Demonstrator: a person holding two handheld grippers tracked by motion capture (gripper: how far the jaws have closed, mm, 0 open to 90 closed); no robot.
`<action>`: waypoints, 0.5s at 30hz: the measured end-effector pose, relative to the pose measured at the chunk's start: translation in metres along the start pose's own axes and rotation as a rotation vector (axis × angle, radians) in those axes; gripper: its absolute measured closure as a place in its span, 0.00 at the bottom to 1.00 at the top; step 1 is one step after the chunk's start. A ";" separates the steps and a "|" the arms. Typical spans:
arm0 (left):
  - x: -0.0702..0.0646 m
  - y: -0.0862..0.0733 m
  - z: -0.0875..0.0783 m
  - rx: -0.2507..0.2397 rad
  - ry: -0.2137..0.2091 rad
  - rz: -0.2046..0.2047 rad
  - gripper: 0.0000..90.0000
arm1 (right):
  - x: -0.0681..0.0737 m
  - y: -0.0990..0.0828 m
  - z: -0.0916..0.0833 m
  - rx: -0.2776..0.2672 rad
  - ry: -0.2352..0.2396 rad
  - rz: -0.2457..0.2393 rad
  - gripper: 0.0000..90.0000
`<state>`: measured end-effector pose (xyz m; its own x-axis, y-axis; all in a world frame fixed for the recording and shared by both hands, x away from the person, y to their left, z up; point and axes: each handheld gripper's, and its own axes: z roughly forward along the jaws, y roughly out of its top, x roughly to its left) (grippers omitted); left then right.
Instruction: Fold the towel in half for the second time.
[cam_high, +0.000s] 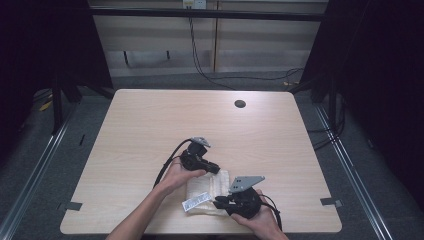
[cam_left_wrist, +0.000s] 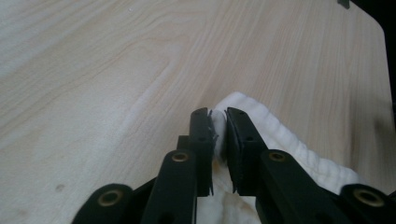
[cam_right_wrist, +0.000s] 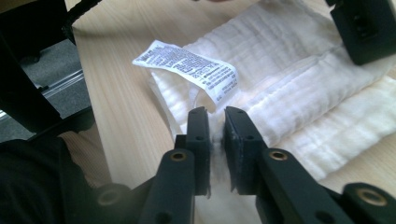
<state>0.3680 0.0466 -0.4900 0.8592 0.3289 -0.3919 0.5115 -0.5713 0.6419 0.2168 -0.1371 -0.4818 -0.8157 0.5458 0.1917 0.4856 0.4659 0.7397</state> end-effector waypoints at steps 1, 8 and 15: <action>0.000 0.000 0.001 -0.014 -0.015 -0.004 0.87 | 0.000 0.000 -0.001 0.000 -0.008 0.006 0.84; -0.007 0.003 -0.005 -0.068 -0.031 0.023 0.77 | -0.006 -0.008 -0.010 0.010 -0.042 0.005 0.77; -0.012 0.004 -0.021 -0.118 -0.026 0.058 0.66 | -0.011 -0.015 -0.020 -0.009 -0.055 0.056 0.65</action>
<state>0.3600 0.0558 -0.4687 0.8875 0.2779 -0.3676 0.4603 -0.4957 0.7365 0.2118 -0.1642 -0.4824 -0.7687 0.6083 0.1976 0.5272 0.4277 0.7343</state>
